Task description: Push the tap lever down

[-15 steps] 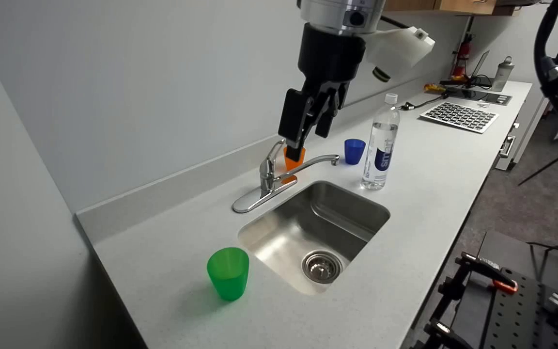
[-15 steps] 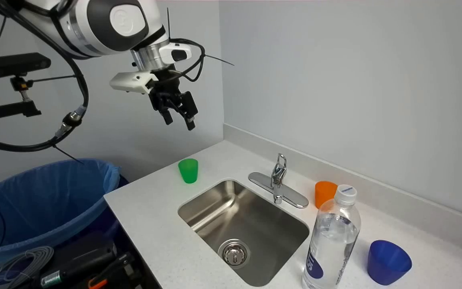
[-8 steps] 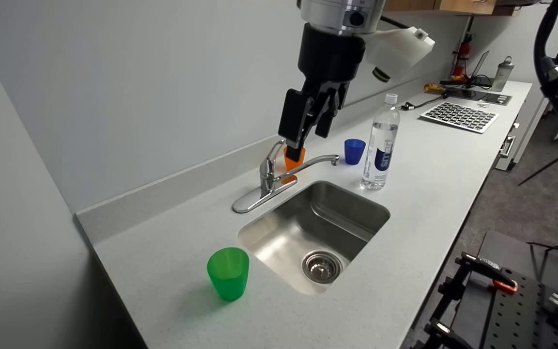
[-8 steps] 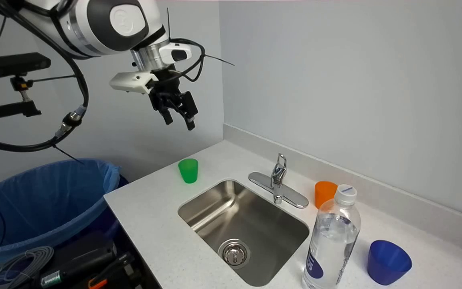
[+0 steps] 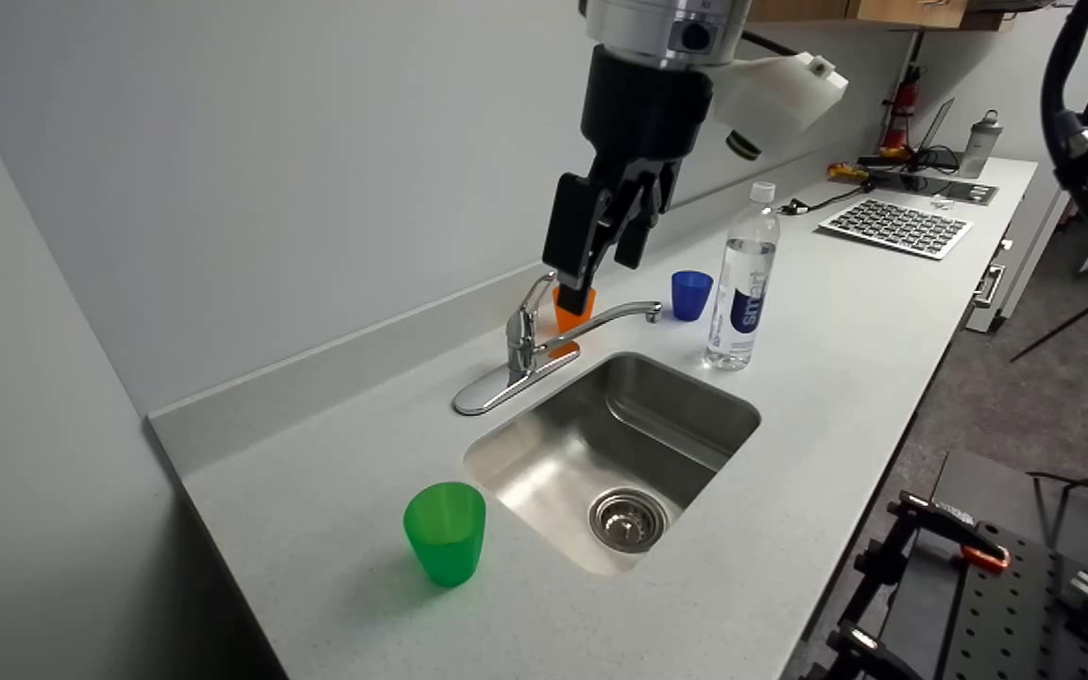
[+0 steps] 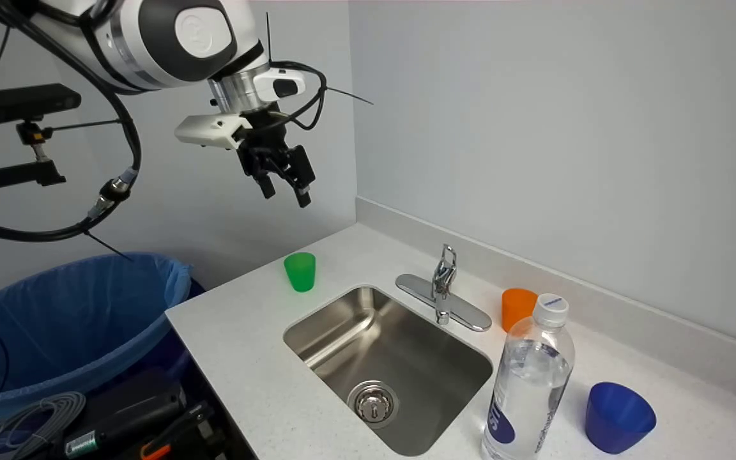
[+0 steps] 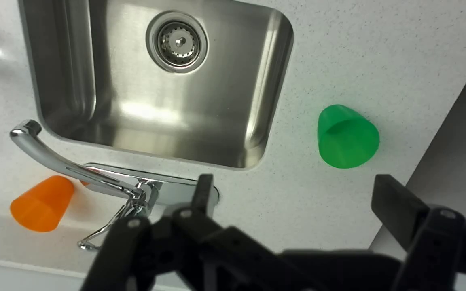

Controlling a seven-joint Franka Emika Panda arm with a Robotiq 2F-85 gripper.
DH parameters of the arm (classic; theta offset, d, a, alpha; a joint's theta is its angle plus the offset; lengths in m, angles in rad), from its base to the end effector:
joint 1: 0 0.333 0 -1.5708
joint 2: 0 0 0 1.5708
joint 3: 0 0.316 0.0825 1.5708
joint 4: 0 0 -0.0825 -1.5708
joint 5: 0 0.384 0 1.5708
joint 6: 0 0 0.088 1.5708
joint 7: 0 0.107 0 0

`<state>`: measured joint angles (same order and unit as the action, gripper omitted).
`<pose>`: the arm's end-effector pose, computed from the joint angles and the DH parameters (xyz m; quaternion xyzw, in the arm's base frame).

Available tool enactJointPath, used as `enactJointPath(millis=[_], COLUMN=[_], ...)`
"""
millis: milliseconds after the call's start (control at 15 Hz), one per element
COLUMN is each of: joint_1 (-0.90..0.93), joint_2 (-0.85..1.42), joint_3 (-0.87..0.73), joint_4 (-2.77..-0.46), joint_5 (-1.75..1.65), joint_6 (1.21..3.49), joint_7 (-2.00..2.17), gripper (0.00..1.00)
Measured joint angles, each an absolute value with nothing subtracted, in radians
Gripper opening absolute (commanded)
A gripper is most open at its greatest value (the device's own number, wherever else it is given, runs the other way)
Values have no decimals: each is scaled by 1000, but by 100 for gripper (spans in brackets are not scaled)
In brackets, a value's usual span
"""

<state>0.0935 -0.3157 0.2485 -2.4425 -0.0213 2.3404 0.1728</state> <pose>0.4324 0.1562 0.4360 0.9898 0.0886 0.1101 0.0196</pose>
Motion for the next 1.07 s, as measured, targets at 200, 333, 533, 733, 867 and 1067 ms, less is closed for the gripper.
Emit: enactJointPath(millis=[200,333,533,733,867,1067], joint_1=[93,93,94,94,94,94], joint_2=[-316,-316,-315,-310,-305,-286], joint_3=[248,248,247,246,245,242], joint_4=[-2443,-2443,-2443,-2442,-2439,-2421], joint_5=[-21,-21,-21,-21,-21,-21], joint_6=[2340,2340,2340,2340,2340,2340], joint_7=[173,173,173,173,173,173], gripper=[100,100,100,100,100,100])
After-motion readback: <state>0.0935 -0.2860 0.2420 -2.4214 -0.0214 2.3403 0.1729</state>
